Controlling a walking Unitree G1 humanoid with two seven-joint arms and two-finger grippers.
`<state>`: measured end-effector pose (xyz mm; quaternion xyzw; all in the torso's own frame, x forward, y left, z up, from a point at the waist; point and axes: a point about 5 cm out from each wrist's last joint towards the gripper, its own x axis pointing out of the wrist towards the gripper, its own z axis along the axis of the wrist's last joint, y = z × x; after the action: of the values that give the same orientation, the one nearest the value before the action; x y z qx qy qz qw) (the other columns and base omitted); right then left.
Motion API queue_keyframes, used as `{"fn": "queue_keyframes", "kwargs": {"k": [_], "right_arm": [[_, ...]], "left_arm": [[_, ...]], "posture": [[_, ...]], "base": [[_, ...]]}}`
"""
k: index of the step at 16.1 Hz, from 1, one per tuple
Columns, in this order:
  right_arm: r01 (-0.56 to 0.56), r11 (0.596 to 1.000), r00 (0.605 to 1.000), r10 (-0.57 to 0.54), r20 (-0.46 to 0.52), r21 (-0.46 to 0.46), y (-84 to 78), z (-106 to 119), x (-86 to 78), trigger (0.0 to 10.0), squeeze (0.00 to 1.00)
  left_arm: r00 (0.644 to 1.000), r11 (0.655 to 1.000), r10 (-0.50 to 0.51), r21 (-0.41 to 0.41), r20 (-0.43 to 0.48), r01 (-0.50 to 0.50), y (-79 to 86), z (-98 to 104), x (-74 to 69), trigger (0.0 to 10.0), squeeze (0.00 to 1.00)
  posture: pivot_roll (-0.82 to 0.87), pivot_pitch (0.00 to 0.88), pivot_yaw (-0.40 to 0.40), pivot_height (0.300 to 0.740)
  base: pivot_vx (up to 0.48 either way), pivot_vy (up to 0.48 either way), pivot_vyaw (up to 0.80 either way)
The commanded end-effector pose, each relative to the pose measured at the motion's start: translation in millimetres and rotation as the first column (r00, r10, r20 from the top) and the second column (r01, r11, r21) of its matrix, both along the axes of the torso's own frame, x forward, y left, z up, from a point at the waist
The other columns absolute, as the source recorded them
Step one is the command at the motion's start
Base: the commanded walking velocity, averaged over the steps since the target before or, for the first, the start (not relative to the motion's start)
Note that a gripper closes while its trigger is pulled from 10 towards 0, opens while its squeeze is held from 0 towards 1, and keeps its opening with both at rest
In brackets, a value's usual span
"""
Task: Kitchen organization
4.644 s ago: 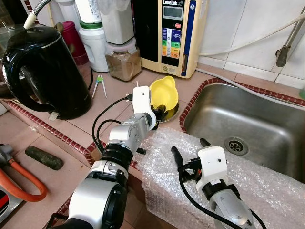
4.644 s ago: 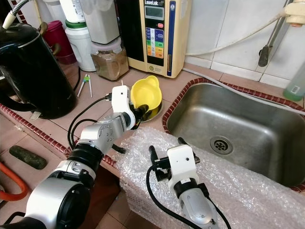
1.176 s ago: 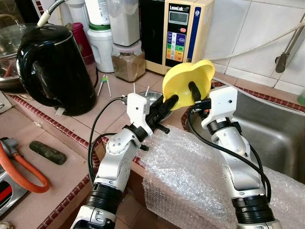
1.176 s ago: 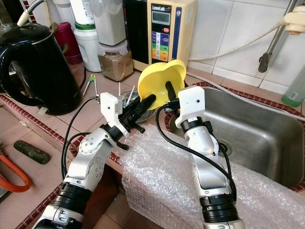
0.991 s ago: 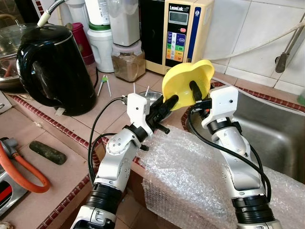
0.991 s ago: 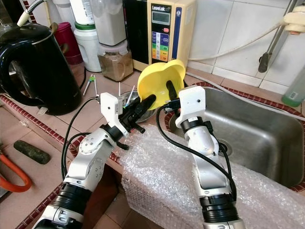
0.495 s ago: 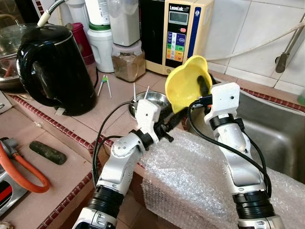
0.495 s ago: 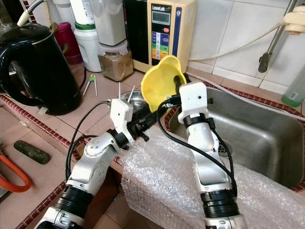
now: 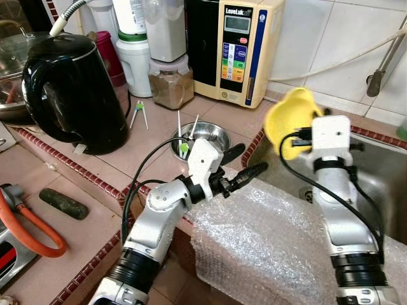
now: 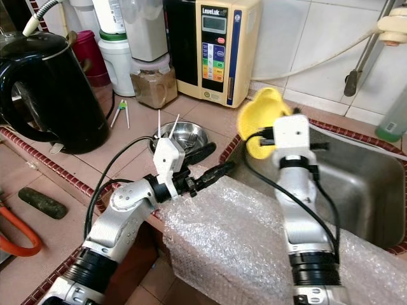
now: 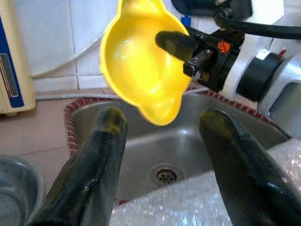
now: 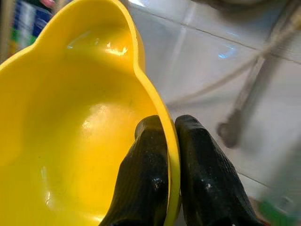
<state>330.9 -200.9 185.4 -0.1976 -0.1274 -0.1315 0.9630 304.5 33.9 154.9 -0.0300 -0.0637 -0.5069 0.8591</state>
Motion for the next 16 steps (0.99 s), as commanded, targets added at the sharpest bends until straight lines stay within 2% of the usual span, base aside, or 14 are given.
{"fn": "queue_keyframes", "kwargs": {"k": [1, 2, 5, 11, 12, 13, 14, 16], "right_arm": [[0.077, 0.997, 0.996, -0.077, -0.039, 0.004, -15.1, -10.4, -3.5, 0.0, 0.00], [0.124, 0.992, 0.991, -0.124, -0.059, -0.002, -24.7, -17.5, -7.6, 0.0, 0.00], [0.188, 0.982, 0.977, -0.185, -0.108, 0.018, -39.2, -33.8, -17.7, 0.0, 0.00], [0.253, 0.966, 0.949, -0.238, -0.206, 0.049, -52.8, -65.1, -33.2, 0.1, 0.00], [0.261, 0.963, 0.946, -0.241, -0.217, 0.068, -54.0, -68.0, -34.7, 4.5, 1.00], [0.267, 0.961, 0.944, -0.245, -0.220, 0.076, -54.5, -69.0, -35.4, 4.5, 1.00], [0.270, 0.958, 0.943, -0.244, -0.225, 0.093, -54.7, -70.0, -35.3, 10.0, 1.00], [0.273, 0.957, 0.943, -0.247, -0.224, 0.094, -54.8, -70.1, -35.2, 10.0, 1.00]], "left_arm": [[0.999, 0.998, -0.036, 0.051, 0.003, 0.035, -2.0, 0.0, -1.1, 10.0, 1.00], [0.998, 0.994, -0.056, 0.096, 0.006, 0.055, -0.8, -4.7, -1.9, 10.0, 1.00], [0.998, 0.987, -0.061, 0.148, 0.005, 0.059, 2.2, -8.8, -0.6, 10.0, 1.00], [0.999, 0.983, -0.043, 0.177, 0.029, 0.037, 5.7, -8.5, 3.0, 10.0, 1.00], [0.998, 0.983, -0.050, 0.181, 0.031, 0.043, 5.5, -8.7, 2.1, 10.0, 1.00], [0.998, 0.982, -0.053, 0.183, 0.031, 0.046, 5.5, -9.0, 1.6, 10.0, 1.00], [0.998, 0.979, -0.061, 0.195, 0.026, 0.055, 5.6, -10.7, 0.7, 10.0, 1.00], [0.998, 0.977, -0.064, 0.205, 0.027, 0.057, 6.1, -11.8, 0.5, 10.0, 1.00]], "posture": [[-0.01, 0.000, 0.049, 0.740], [-0.01, 0.000, 0.050, 0.740], [-0.01, 0.000, 0.053, 0.740], [0.00, 0.000, 0.055, 0.740], [0.00, 0.000, 0.056, 0.740], [0.00, 0.000, 0.056, 0.740], [0.00, 0.000, 0.057, 0.740], [0.00, 0.000, 0.058, 0.740]], "base": [[0.000, 0.000, 0.00], [0.000, 0.000, 0.00], [0.000, 0.000, 0.00], [0.000, 0.000, 0.00], [0.000, 0.000, 0.00], [0.000, 0.000, 0.00], [0.000, 0.000, 0.00], [0.000, 0.000, 0.00]]}}
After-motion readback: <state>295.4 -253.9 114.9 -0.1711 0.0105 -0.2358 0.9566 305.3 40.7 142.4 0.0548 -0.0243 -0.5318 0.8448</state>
